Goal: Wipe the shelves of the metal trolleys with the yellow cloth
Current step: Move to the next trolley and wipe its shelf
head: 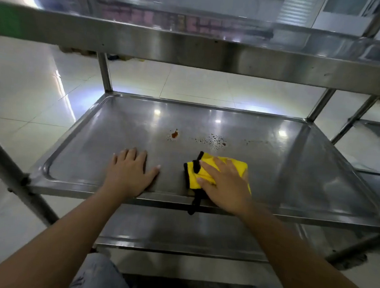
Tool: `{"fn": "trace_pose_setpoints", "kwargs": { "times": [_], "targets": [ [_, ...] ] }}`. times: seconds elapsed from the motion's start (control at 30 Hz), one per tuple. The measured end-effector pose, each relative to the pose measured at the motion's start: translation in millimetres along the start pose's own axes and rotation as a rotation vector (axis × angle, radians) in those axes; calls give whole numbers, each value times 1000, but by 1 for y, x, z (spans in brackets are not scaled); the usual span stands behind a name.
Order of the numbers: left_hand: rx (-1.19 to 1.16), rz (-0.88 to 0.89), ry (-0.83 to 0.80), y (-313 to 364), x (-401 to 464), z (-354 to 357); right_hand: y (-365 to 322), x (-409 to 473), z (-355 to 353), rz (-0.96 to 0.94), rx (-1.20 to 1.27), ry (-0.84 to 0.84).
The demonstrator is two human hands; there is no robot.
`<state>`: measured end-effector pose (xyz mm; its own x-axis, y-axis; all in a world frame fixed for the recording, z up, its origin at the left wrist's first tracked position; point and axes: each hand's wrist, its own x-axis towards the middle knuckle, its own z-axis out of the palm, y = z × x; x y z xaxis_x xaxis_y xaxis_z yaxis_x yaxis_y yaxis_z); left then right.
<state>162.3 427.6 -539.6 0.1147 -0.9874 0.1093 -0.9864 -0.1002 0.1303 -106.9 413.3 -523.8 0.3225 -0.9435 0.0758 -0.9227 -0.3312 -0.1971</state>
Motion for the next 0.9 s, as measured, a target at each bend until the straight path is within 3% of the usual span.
{"fn": "trace_pose_setpoints", "kwargs": {
  "times": [0.17, 0.33, 0.5, 0.63, 0.77, 0.9],
  "targets": [
    [-38, -11, -13, -4, 1, 0, -40, 23, 14, -143, -14, 1],
    [-57, 4, -26, -4, -1, -2, 20, 4, 0, 75, -143, 102],
    [-95, -22, 9, 5, -8, -6, 34, 5, -11, 213, -46, 37],
    [-61, -158, 55, 10, -9, -11, -20, 36, 8, 93, -88, 73],
    [-67, -245, 63, 9, -7, -10, -79, 99, 24, -12, -68, -53],
    [-120, -260, 26, 4, -5, -10, -73, 101, 22, -31, -57, -59]
  ]
}}
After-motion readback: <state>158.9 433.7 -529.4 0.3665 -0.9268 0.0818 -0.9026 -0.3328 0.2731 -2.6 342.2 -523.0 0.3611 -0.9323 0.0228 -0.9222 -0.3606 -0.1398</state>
